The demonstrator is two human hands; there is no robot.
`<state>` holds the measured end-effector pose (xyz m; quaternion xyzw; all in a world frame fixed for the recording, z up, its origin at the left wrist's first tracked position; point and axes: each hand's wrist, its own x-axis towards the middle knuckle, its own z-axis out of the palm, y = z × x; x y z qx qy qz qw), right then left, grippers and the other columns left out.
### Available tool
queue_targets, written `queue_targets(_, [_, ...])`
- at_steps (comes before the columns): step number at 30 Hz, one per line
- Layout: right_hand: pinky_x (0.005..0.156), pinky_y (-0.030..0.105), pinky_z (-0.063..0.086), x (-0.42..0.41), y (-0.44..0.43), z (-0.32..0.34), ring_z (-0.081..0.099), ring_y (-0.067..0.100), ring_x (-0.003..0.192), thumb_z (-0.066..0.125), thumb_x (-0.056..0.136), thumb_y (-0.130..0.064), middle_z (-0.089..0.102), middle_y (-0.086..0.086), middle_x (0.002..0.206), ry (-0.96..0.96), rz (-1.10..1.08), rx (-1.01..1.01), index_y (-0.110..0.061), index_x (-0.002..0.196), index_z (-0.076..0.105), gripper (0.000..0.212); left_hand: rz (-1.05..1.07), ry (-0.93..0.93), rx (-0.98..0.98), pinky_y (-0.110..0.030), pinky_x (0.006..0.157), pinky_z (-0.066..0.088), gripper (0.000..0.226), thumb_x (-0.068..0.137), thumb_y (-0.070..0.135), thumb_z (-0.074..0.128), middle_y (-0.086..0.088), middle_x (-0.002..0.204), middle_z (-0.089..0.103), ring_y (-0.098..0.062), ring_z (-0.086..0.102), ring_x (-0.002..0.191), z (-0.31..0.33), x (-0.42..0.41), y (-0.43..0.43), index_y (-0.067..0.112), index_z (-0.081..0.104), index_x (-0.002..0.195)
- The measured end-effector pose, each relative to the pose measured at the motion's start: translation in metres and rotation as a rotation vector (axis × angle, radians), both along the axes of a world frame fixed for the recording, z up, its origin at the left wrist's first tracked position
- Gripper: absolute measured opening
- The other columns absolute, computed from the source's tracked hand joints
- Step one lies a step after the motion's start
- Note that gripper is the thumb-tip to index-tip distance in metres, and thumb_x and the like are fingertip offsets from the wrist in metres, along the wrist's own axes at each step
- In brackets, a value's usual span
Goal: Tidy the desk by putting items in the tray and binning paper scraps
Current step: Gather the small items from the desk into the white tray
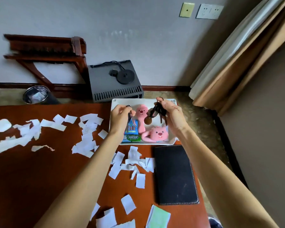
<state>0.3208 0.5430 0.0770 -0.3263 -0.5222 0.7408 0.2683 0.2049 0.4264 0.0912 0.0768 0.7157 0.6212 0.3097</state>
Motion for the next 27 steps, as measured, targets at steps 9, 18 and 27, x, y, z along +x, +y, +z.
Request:
queue_targets(9, [0.102, 0.050, 0.039, -0.004, 0.043, -0.044, 0.057, 0.044, 0.095, 0.038, 0.097, -0.010, 0.059, 0.023, 0.077, -0.045, 0.025, -0.071, -0.011, 0.103, 0.062, 0.024, 0.028, -0.016, -0.080, -0.037, 0.083, 0.048, 0.019, 0.088, 0.009, 0.052, -0.004, 0.075, 0.065, -0.024, 0.060, 0.082, -0.032, -0.002, 0.041, 0.016, 0.052, 0.071])
queue_targets(18, [0.064, 0.017, 0.044, -0.031, 0.066, -0.078, 0.056, 0.015, 0.076, 0.044, 0.096, -0.009, 0.061, 0.012, 0.096, -0.355, -0.025, -0.118, 0.001, 0.119, 0.059, 0.029, 0.002, -0.016, -0.137, -0.028, 0.074, 0.043, 0.021, 0.088, 0.004, 0.048, -0.002, 0.069, 0.062, -0.016, 0.056, 0.071, -0.061, -0.026, 0.063, 0.015, 0.050, 0.070])
queue_targets(27, [0.063, 0.025, 0.046, -0.062, 0.094, -0.102, 0.053, 0.023, 0.083, 0.047, 0.090, -0.004, 0.057, 0.008, 0.089, -0.705, -0.070, -0.011, -0.002, 0.107, 0.065, 0.025, -0.001, -0.024, -0.219, -0.022, 0.064, 0.041, 0.015, 0.089, 0.005, 0.047, -0.001, 0.071, 0.062, -0.018, 0.056, 0.076, -0.093, -0.040, 0.073, 0.012, 0.050, 0.077])
